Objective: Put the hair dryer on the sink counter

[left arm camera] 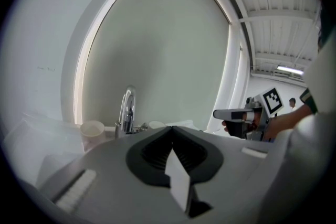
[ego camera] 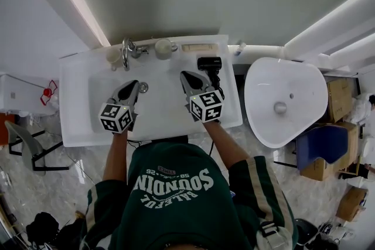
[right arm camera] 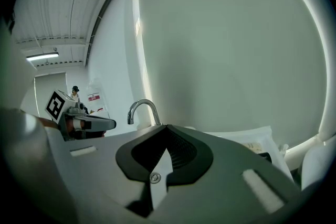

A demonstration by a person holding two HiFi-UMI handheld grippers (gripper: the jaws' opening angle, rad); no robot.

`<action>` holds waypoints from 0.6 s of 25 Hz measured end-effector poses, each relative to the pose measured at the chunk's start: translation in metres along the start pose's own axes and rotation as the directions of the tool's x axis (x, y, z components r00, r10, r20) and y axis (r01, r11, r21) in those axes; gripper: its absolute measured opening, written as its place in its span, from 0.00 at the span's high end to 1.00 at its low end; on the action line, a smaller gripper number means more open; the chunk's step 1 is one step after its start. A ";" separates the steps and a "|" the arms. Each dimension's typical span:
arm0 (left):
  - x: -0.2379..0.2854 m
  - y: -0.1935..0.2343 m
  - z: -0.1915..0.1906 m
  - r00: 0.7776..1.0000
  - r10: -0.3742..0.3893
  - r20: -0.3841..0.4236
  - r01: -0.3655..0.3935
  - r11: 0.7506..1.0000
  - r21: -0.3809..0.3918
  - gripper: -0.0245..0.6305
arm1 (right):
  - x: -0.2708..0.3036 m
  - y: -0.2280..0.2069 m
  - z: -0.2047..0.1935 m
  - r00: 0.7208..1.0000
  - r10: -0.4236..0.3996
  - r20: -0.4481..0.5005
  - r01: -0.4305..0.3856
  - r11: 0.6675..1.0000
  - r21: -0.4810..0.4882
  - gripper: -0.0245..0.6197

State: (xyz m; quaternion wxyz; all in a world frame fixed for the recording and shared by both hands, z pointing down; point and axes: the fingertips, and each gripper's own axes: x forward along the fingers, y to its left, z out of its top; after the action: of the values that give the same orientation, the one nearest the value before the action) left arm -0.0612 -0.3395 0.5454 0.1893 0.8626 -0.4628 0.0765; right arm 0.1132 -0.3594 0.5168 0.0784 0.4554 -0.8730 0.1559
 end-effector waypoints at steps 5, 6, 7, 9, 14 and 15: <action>0.003 -0.002 0.000 1.000 -0.002 -0.005 0.002 1.000 -0.002 0.89 | 0.000 -0.003 -0.003 1.000 0.003 -0.008 -0.003 1.000 0.009 0.95; 0.003 -0.002 0.000 1.000 -0.002 -0.005 0.002 1.000 -0.002 0.89 | 0.000 -0.003 -0.004 1.000 0.004 -0.009 -0.004 1.000 0.011 0.95; 0.003 -0.002 0.000 1.000 -0.001 -0.005 0.001 1.000 -0.002 0.89 | 0.000 -0.003 -0.004 1.000 0.004 -0.009 -0.004 1.000 0.013 0.95; 0.003 -0.002 0.001 1.000 -0.001 -0.003 0.001 1.000 0.001 0.89 | 0.000 -0.003 -0.006 1.000 0.004 -0.011 -0.004 1.000 0.013 0.95; 0.001 -0.002 0.001 1.000 0.000 -0.002 0.000 1.000 0.001 0.89 | -0.001 -0.002 -0.008 1.000 0.006 -0.017 -0.005 1.000 0.014 0.95; 0.002 -0.002 0.001 1.000 -0.001 -0.003 0.001 1.000 0.001 0.89 | -0.001 -0.002 -0.009 1.000 0.006 -0.019 -0.006 1.000 0.014 0.95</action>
State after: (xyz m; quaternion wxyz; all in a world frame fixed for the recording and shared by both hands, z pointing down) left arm -0.0583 -0.3402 0.5443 0.1894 0.8628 -0.4622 0.0779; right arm 0.1150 -0.3564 0.5250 0.0829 0.4519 -0.8725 0.1665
